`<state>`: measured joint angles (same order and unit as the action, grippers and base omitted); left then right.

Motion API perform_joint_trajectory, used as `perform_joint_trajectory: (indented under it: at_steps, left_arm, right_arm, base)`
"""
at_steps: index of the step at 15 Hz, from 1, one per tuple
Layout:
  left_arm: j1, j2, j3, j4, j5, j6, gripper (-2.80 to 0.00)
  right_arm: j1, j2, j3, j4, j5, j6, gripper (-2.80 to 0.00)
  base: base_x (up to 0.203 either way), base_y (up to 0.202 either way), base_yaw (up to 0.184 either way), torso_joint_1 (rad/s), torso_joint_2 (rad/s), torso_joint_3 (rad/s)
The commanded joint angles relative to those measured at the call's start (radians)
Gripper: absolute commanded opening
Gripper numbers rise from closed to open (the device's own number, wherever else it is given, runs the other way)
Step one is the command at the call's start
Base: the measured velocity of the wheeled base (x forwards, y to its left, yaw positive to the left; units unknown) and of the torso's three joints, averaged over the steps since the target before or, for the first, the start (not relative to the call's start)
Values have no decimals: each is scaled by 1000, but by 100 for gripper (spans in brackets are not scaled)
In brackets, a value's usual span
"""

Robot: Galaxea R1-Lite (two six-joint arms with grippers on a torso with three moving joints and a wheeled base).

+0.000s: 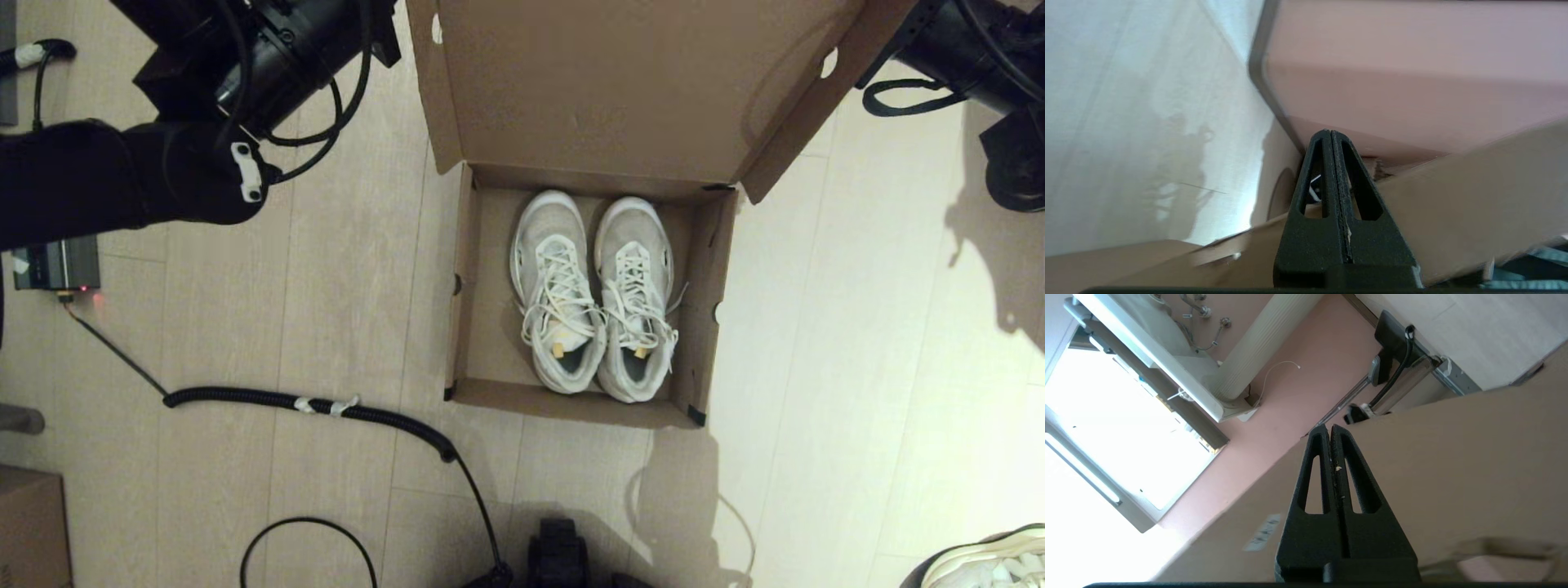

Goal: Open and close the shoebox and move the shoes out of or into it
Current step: Close the shoe box

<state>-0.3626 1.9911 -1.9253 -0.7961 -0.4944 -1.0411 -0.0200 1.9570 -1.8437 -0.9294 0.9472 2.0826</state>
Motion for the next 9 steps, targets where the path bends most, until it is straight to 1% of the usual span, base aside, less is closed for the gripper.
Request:
perform_joint_trajectory:
  at_steps: [1,5,7,9]
  left_arm:
    - [-9,-51,7,4,-2,-5,-280]
    - [-37,-118,53,18,-1,-5,-280]
    - [-42,-160,97,16,-1,-5,-280]
    - [-43,-217,165,12,-1,-4,-280]
  right_arm:
    - [-1,-69,51,-7,6,10,-280]
    - [-1,-150,125,-8,23,10,-280]
    - [-1,-181,166,-8,32,11,-280]
    - [-1,-228,232,-9,50,8,-280]
  base:
    - [0,0,0,0,0,0]
    - [0,0,0,0,0,0]
    - [0,0,0,0,0,0]
    - [0,0,0,0,0,0]
